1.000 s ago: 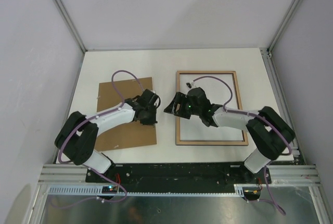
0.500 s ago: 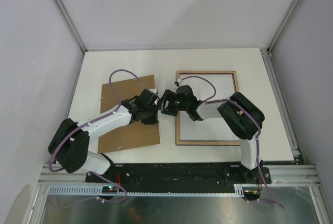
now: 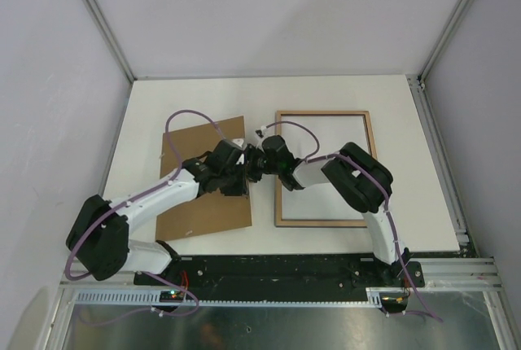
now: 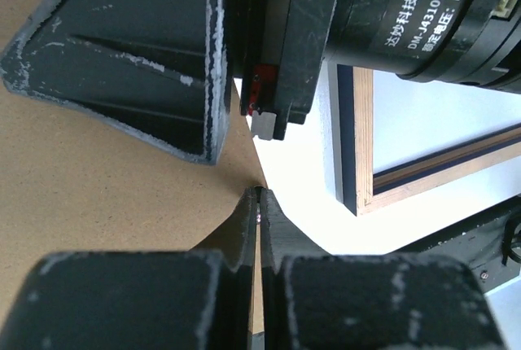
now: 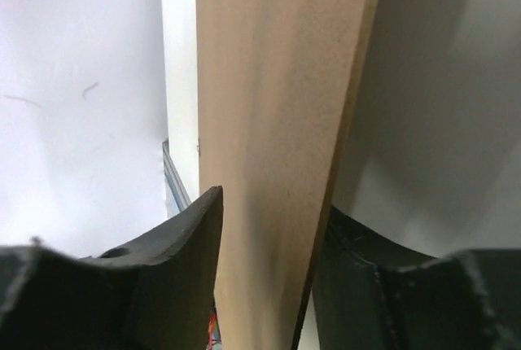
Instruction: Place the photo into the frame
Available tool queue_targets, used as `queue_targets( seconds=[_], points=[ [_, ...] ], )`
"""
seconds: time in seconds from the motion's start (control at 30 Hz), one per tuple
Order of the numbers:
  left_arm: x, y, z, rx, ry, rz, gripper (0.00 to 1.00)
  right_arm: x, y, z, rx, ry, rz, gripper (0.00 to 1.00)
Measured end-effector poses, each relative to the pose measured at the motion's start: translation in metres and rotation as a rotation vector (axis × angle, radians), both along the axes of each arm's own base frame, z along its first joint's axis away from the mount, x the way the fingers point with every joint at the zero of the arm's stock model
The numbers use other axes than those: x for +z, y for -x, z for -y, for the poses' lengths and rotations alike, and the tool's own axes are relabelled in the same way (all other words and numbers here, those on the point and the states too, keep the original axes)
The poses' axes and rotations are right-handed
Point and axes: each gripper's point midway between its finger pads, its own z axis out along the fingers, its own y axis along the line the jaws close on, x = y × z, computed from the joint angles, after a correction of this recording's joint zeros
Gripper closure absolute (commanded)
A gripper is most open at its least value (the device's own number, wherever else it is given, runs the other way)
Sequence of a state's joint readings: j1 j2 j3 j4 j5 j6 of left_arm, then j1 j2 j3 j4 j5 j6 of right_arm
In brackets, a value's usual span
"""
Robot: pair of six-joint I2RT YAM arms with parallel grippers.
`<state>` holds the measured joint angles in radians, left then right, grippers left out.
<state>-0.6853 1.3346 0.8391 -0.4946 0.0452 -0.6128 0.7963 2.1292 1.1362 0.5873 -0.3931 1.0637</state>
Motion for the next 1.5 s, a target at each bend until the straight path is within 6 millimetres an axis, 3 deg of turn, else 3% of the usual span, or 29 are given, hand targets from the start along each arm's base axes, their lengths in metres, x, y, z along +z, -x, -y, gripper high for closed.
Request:
queue_targets(
  seconds=[0.07,0.17,0.3,0.43,0.6,0.7,0.83,0.93,1.1,1.2,1.33,1.4,1.5],
  points=[
    [0.001,0.001,0.000,-0.002,0.004,0.000,0.89,0.002,0.002,-0.001,0.009,-0.013,-0.003,0.78],
    [0.004,0.001,0.000,-0.001,0.009,0.005,0.68,0.006,0.003,-0.003,0.015,-0.031,-0.015,0.96],
    [0.017,0.001,0.001,0.005,0.029,0.024,0.45,0.018,0.002,-0.005,0.027,-0.078,-0.025,1.00],
    [0.048,-0.004,0.002,0.012,0.063,0.083,0.37,0.029,0.000,-0.004,0.031,-0.096,-0.025,1.00],
    [0.125,-0.023,0.004,0.048,0.138,0.233,0.32,0.047,0.000,0.003,0.034,-0.095,-0.026,1.00],
    [0.193,-0.043,-0.004,0.109,0.219,0.362,0.34,0.064,-0.002,0.014,0.026,-0.078,-0.018,1.00],
    [0.274,-0.078,-0.051,0.285,0.293,0.544,0.36,0.110,-0.006,0.049,-0.018,-0.044,0.029,1.00],
    [0.296,-0.092,-0.084,0.393,0.297,0.600,0.38,0.164,-0.008,0.095,-0.094,-0.037,0.108,1.00],
    [0.281,-0.112,-0.108,0.485,0.280,0.556,0.43,0.258,-0.007,0.215,-0.349,-0.012,0.285,1.00],
    [0.257,-0.124,-0.111,0.503,0.266,0.501,0.47,0.291,0.005,0.292,-0.537,0.027,0.372,1.00],
    [0.200,-0.141,-0.098,0.487,0.221,0.377,0.48,0.295,0.028,0.368,-0.744,0.131,0.401,1.00],
    [0.158,-0.149,-0.078,0.449,0.172,0.287,0.49,0.286,0.038,0.390,-0.807,0.185,0.381,1.00],
    [0.102,-0.150,-0.041,0.370,0.095,0.174,0.49,0.267,0.046,0.408,-0.851,0.254,0.319,1.00]
  ],
)
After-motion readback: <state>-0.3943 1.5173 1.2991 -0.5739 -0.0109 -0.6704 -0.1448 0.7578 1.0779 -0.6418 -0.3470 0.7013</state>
